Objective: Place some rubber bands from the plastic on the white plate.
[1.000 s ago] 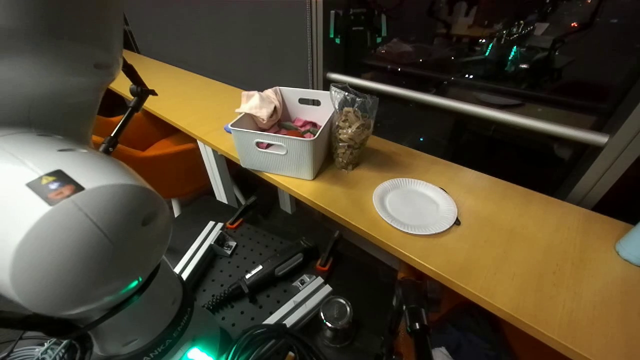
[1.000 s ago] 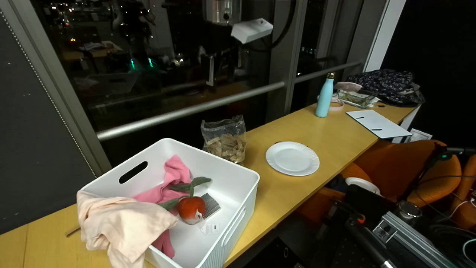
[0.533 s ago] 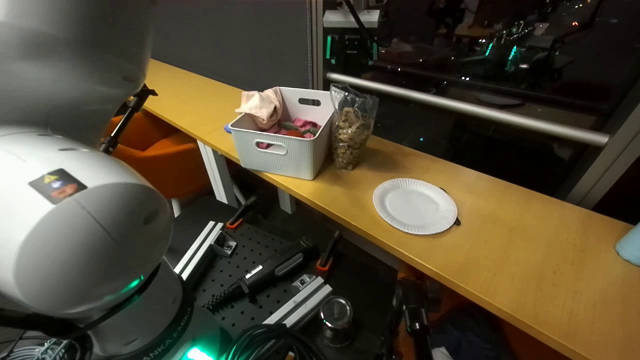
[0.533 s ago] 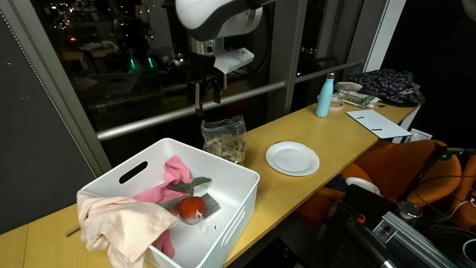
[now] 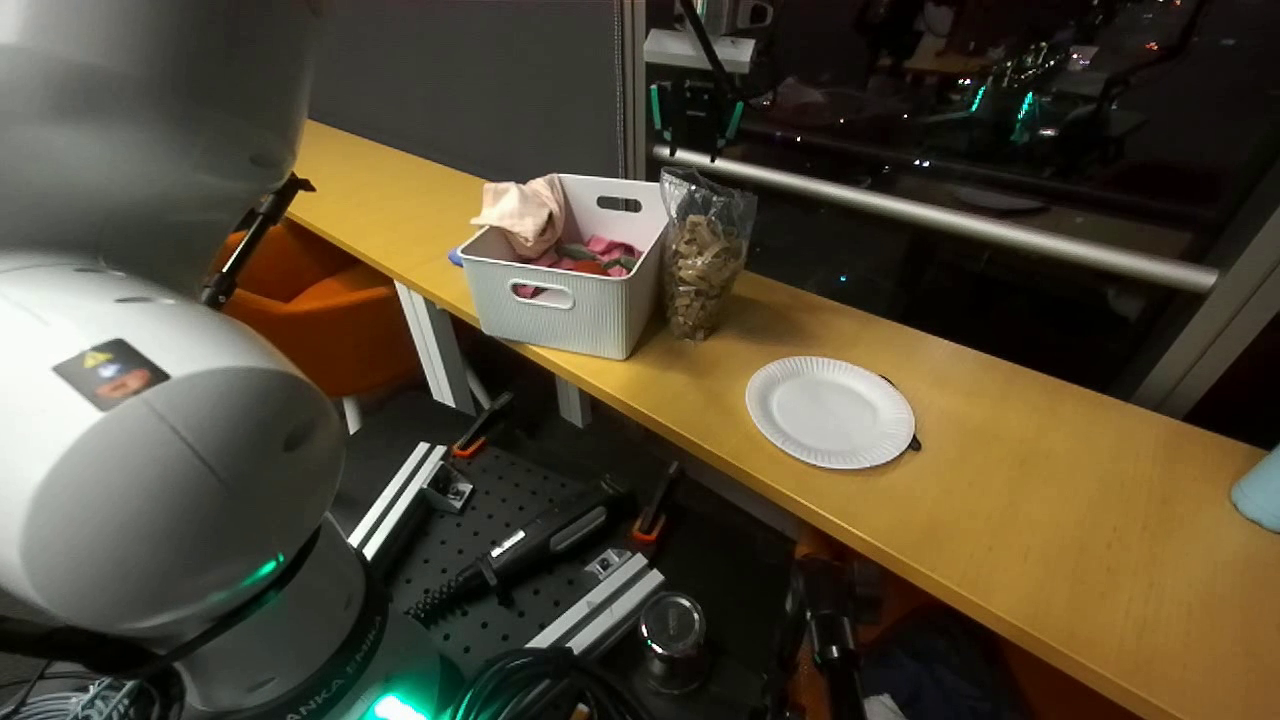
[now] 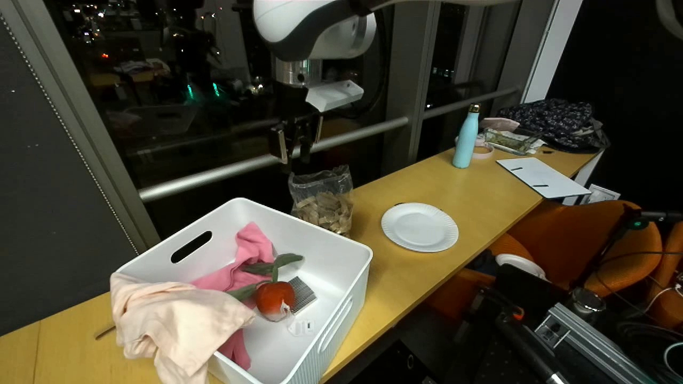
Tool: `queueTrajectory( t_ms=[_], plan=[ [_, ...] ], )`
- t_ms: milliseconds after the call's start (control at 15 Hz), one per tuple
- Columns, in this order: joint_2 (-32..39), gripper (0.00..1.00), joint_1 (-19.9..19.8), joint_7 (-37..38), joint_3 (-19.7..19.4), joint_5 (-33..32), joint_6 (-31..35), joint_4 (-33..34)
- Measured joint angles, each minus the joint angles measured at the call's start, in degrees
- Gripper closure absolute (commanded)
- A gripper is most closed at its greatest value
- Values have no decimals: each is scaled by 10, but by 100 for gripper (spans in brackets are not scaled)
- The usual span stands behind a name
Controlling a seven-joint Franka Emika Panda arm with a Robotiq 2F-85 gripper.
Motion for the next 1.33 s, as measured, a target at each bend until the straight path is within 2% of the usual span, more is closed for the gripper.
queueTrajectory(
  t_ms=[267, 333, 1000, 1333],
  plan=[
    [0, 95, -11, 0, 0, 15, 0, -16],
    [-1, 100, -14, 0, 0, 19, 0, -22],
    [4, 100, -22, 3, -2, 22, -5, -75],
    [17, 100, -29, 18, -7, 22, -3, -79]
  ],
)
